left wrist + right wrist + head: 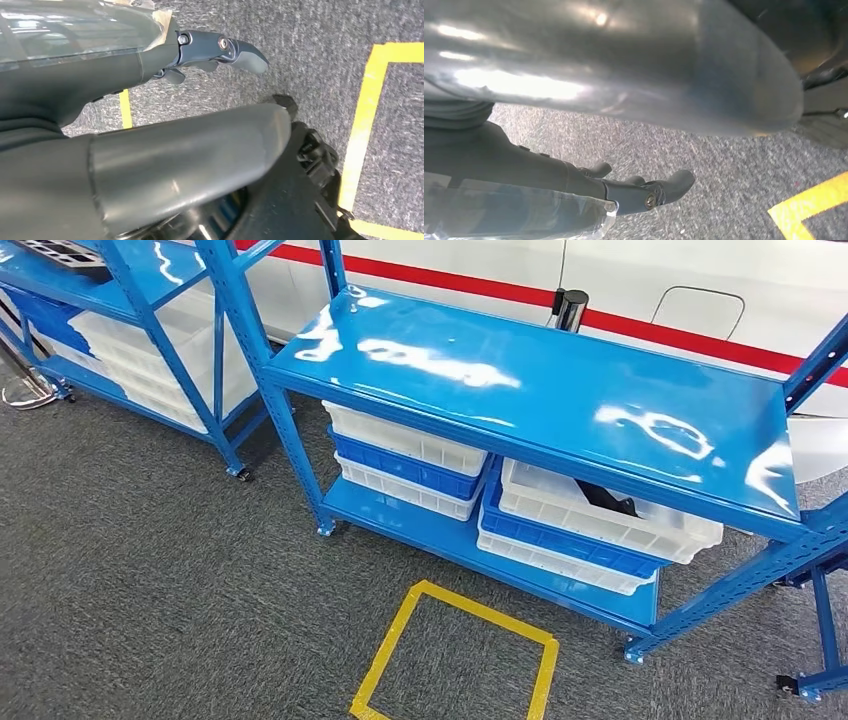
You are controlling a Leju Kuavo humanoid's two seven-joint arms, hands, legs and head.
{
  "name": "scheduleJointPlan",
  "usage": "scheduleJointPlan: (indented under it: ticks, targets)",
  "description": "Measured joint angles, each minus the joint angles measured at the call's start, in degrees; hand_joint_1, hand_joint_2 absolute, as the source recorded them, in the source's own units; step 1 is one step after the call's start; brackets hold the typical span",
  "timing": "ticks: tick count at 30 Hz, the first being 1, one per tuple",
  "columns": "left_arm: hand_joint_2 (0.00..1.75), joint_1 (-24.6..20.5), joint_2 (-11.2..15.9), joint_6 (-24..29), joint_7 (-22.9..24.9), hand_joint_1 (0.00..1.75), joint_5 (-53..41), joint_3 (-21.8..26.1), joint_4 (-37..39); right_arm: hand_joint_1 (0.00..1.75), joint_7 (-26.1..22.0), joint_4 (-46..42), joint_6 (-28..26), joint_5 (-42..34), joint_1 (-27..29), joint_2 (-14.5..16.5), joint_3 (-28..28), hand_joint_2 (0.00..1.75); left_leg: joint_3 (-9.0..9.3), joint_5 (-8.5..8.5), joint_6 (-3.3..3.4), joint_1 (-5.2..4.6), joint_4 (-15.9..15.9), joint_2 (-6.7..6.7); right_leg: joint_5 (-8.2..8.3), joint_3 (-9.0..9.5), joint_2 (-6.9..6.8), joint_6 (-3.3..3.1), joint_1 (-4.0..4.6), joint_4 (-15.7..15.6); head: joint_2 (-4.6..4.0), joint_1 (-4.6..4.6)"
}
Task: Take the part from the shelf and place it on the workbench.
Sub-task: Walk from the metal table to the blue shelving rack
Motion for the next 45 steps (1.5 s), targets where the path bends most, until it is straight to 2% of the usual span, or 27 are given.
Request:
scheduleJointPlan:
  ticks: [1,3,5,7,9,11,13,15,16,18,20,22,23,24,26,28,30,31,33,35,36,37,38,39,42,43,45]
  targets:
    - [0.0,-0.2,0.0,0.0,0.0,0.0,0.0,0.0,0.0,0.0,0.0,0.0,0.0,0.0,0.0,0.0,0.0,0.0,0.07,-0.4,-0.36,0.22,0.3,-0.48,0.06,0.02,0.55,-0.34,-0.11,-0.1,0.0,-0.01]
    - [0.0,-0.3,0.0,0.0,0.0,0.0,0.0,0.0,-0.1,0.0,0.0,0.0,0.0,0.0,0.0,-0.1,0.0,0.0,-1.13,-2.86,-0.96,0.62,3.5,-3.25,0.31,0.28,1.66,-1.11,-0.4,-0.2,0.0,-0.1]
    - [0.0,-0.1,0.0,0.0,0.0,0.0,0.0,0.0,-0.1,0.0,0.1,0.0,0.0,0.0,-0.1,-0.1,-0.1,0.0,-4.48,-6.75,-1.14,0.73,10.8,-5.95,0.51,0.11,2.89,-1.61,-0.21,-0.1,0.0,-0.16]
    - [0.0,0.2,0.0,-0.1,0.0,0.0,-0.1,0.0,-0.1,0.0,0.1,0.0,0.0,0.0,-0.1,-0.1,-0.1,0.0,-7.38,-8.15,-1.04,0.73,16.2,-6.64,0.58,0.08,4.4,-1.79,0.07,-0.1,0.0,-0.17]
    - [0.0,0.3,0.0,-0.1,0.0,0.0,-0.1,-0.1,-0.1,0.0,0.1,0.0,0.0,0.0,0.0,-0.1,-0.2,0.0,-6.68,-5.11,-0.61,0.73,13.6,-7.11,0.58,0.27,5.93,-1.78,0.21,-0.1,0.0,-0.17]
    - [0.0,0.3,0.0,-0.1,0.1,0.0,-0.1,-0.1,-0.1,0.0,0.1,0.0,0.0,0.0,0.0,-0.1,-0.2,0.0,-3.54,-0.95,0.08,0.73,6.1,-9.43,0.59,0.38,7.38,-1.72,0.38,0.0,0.0,-0.15]
    - [0.0,0.3,0.1,-0.1,0.3,0.0,-0.3,-0.1,-0.1,0.0,0.1,0.0,0.0,0.0,-0.2,0.0,-0.2,0.0,-1.7,0.53,0.51,0.57,1.6,-11.2,0.71,0.04,8.69,-1.4,0.49,0.1,0.0,-0.12]
    - [0.0,0.3,0.2,-0.1,0.6,0.0,-0.4,-0.2,-0.1,0.0,0.2,0.0,-0.1,0.0,-0.1,0.1,-0.2,0.0,-1.47,0.55,0.91,0.19,0.9,-10.41,1.01,-0.62,9.9,-0.63,0.4,-0.1,0.0,-0.12]
    - [0.0,0.2,0.2,-0.1,0.7,0.0,-0.5,-0.2,-0.1,0.0,0.2,0.0,-0.1,0.0,0.0,0.1,-0.2,0.0,-1.35,0.85,1.24,0.15,0.4,-9.73,1.01,-0.89,9.82,-0.3,0.36,0.0,0.0,-0.13]
    - [0.0,0.1,0.1,-0.1,0.8,0.0,-0.5,-0.3,-0.1,0.0,0.2,0.0,-0.2,0.1,0.0,0.1,-0.3,0.0,-1.12,1.52,1.93,0.26,-0.6,-8.23,-0.58,-2.57,7.45,-0.21,0.51,2.7,0.0,0.07]
    - [0.0,0.2,0.1,0.0,0.9,0.0,-0.5,-0.3,-0.1,0.0,0.2,0.0,-0.3,0.1,-0.2,0.1,-0.3,0.0,-1.17,1.76,2.23,0.26,-0.9,-6.56,-4.06,-6.03,4.5,-0.57,0.53,9.5,0.0,0.31]
    - [0.0,0.3,0.1,0.0,1.0,0.0,-0.6,-0.3,-0.1,0.0,0.2,0.0,-0.3,0.1,-0.1,0.1,-0.3,0.0,-1.32,1.73,2.24,0.2,-0.8,-4.84,-6.25,-8.77,3.63,-0.23,0.32,15.5,0.0,0.38]
    - [0.0,0.3,0.1,0.0,1.1,0.0,-0.6,-0.3,-0.1,0.0,0.2,0.0,-0.3,0.1,-0.1,0.0,-0.3,0.0,-1.36,1.69,2.17,0.21,-0.8,-4.05,-6.1,-8.68,3.39,0.28,0.17,15.7,0.0,0.39]
    - [0.0,0.3,0.0,0.0,1.1,0.0,-0.6,-0.3,-0.1,0.0,0.2,0.0,-0.3,0.1,0.0,0.0,-0.3,0.0,-1.32,1.62,2.06,0.25,-0.8,-3.33,-5.11,-7.29,2.96,0.93,0.0,13.5,0.0,0.4]
    - [0.0,0.2,-0.1,0.0,1.2,0.0,-0.6,-0.3,-0.1,0.0,0.3,0.0,-0.4,0.1,0.0,-0.1,-0.3,0.0,-1.13,1.33,1.58,0.18,-0.6,-2.04,-2.32,-2.54,0.62,1.94,-0.31,5.2,0.0,0.44]
    - [0.0,0.2,-0.1,0.0,1.5,0.0,-0.6,-0.4,-0.1,0.0,0.3,0.0,-0.4,0.1,-0.3,-0.1,-0.3,0.0,-0.82,0.86,0.85,-0.12,-0.3,-0.86,-0.57,0.31,-1.32,1.62,-0.24,0.1,0.0,0.33]
    - [0.0,0.0,-0.1,0.0,1.7,0.0,-0.7,-0.4,-0.1,0.0,0.4,0.0,-0.4,0.2,-0.3,-0.1,-0.3,0.0,-0.43,0.56,0.23,-0.18,-0.1,0.29,-0.12,0.26,-0.72,0.69,-0.07,-0.3,0.0,0.1]
    - [0.0,-0.2,-0.1,0.0,1.7,0.0,-0.7,-0.5,-0.2,0.0,0.4,0.0,-0.4,0.3,-0.3,-0.1,-0.3,0.0,-0.31,0.37,-0.11,0.03,0.0,0.32,-0.04,0.24,-0.08,0.27,-0.3,-0.3,0.0,0.0]
    - [0.0,-0.4,-0.1,0.0,1.8,0.0,-0.7,-0.7,-0.2,0.0,0.4,0.0,-0.4,0.4,-0.3,-0.1,-0.3,0.0,-1.0,-1.53,-0.74,0.47,2.1,-1.99,0.21,0.38,1.02,-0.58,-0.63,-0.4,0.0,-0.04]
    - [0.0,-0.3,-0.1,-0.1,1.9,0.0,-0.6,-0.8,-0.2,0.0,0.2,0.0,-0.8,0.9,-0.4,-0.1,-0.3,0.0,-3.99,-5.41,-1.05,0.66,8.9,-5.42,0.44,0.4,1.95,-1.26,-0.55,-0.4,0.0,-0.1]
    - [0.0,-0.2,-0.1,-0.1,1.9,0.0,-0.5,-0.8,-0.2,0.0,0.0,0.0,-1.0,1.2,-0.4,-0.1,-0.3,0.0,-5.94,-7.12,-1.07,0.67,12.9,-6.27,0.5,0.35,2.4,-1.46,-0.39,-0.4,0.0,-0.11]
    - [0.0,0.0,-0.1,-0.1,1.9,0.0,-0.4,-0.9,-0.2,0.0,0.0,0.0,-1.4,1.4,-0.3,-0.1,-0.3,0.0,-7.49,-7.87,-1.05,0.68,15.8,-6.62,0.5,0.35,2.87,-1.5,-0.26,-0.4,0.0,-0.11]
    - [0.0,0.1,-0.1,-0.1,1.9,0.0,-0.3,-0.9,-0.2,0.0,0.0,0.0,-1.7,1.6,-0.3,-0.1,-0.3,0.0,-8.22,-7.5,-0.97,0.69,16.7,-6.74,0.5,0.41,3.29,-1.5,-0.17,-0.4,0.0,-0.11]
    - [0.0,0.2,-0.1,-0.1,1.9,0.0,-0.1,-0.9,-0.2,0.0,0.1,0.0,-2.0,1.7,-0.2,-0.1,-0.3,0.0,-7.86,-5.98,-0.83,0.7,15.4,-6.78,0.49,0.51,3.62,-1.49,-0.13,-0.4,0.0,-0.1]
    - [0.0,0.2,0.0,-0.1,1.9,0.0,0.1,-0.9,-0.2,0.0,0.3,0.0,-2.4,2.1,-0.2,0.0,-0.3,0.0,-3.19,-0.08,-0.2,0.67,4.3,-7.23,0.45,0.68,4.37,-1.35,0.08,-0.3,0.0,-0.08]
    - [0.0,0.2,0.1,-0.1,1.9,0.0,0.2,-0.9,-0.2,0.0,0.4,0.0,-2.5,2.2,-0.3,0.0,-0.3,0.0,-2.2,0.73,-0.05,0.56,2.0,-7.39,0.43,0.59,4.52,-1.18,0.23,-0.3,0.0,-0.05]
    - [0.0,0.3,0.1,-0.1,1.9,0.0,0.4,-0.9,-0.2,0.0,0.5,0.0,-2.7,2.3,-0.3,0.0,-0.3,0.0,-1.85,0.99,-0.07,0.28,0.7,-7.43,0.2,0.11,4.64,-0.93,0.73,-0.1,0.0,0.0]
